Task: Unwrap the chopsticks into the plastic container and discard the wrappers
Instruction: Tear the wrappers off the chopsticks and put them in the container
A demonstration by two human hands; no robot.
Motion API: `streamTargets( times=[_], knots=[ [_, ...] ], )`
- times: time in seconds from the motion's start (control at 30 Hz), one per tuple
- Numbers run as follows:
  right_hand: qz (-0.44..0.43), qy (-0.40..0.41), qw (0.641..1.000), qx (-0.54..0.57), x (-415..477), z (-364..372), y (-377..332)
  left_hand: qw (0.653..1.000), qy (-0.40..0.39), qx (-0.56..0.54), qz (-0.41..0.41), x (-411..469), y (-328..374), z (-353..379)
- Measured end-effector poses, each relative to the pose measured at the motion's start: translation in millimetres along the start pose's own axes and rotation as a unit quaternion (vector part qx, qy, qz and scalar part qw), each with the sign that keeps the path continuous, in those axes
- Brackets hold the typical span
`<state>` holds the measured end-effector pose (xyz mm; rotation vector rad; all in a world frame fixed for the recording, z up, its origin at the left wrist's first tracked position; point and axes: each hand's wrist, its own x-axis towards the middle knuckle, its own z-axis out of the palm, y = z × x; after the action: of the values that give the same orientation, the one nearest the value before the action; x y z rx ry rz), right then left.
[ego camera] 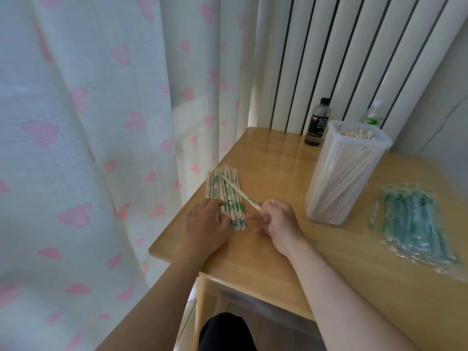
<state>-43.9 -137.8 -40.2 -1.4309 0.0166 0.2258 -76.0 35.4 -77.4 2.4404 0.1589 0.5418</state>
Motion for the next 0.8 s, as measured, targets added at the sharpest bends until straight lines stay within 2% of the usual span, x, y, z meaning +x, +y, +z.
streamTargets(
  times=[0.13, 0.27, 0.37, 0.5, 0.6, 0.8],
  knots=[
    [-0.019, -0.005, 0.987, 0.160, -5, -15, -11, 0.999, -0.008, 0.035, 0.014, -2, 2, -1],
    [-0.035, -0.029, 0.963, 0.264, -17, -30, -32, 0.994, -0.020, 0.101, 0.038, -5, 9, -1],
    [-0.032, -0.023, 0.944, 0.328, -27, -42, -44, 0.988, 0.007, 0.136, 0.067, -6, 21, 0],
    [-0.028, -0.026, 0.928, 0.371, -40, -64, -59, 0.968, 0.073, 0.136, 0.199, 4, 71, 1],
    [-0.027, -0.022, 0.920, 0.390, -51, -82, -67, 0.947, 0.072, 0.133, 0.284, 11, 111, 3],
    [-0.080, -0.030, 0.918, 0.387, -70, -128, -85, 0.956, 0.000, 0.029, 0.293, 7, 150, 29]
  ],
)
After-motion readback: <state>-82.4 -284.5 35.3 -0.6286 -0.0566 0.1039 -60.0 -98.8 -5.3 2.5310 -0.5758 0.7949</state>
